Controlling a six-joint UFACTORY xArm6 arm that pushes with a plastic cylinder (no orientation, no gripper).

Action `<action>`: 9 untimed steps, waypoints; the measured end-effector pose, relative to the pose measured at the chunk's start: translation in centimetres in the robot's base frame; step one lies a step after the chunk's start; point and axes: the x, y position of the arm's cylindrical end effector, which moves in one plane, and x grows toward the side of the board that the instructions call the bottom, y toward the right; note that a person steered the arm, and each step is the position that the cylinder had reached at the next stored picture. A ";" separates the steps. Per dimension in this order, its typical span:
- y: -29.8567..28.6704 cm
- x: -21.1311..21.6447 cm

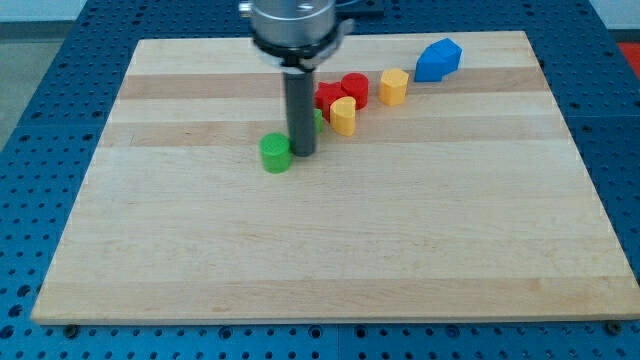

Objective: Push the yellow hexagon to the bottom of the blue triangle

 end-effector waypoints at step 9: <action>10.1 -8.1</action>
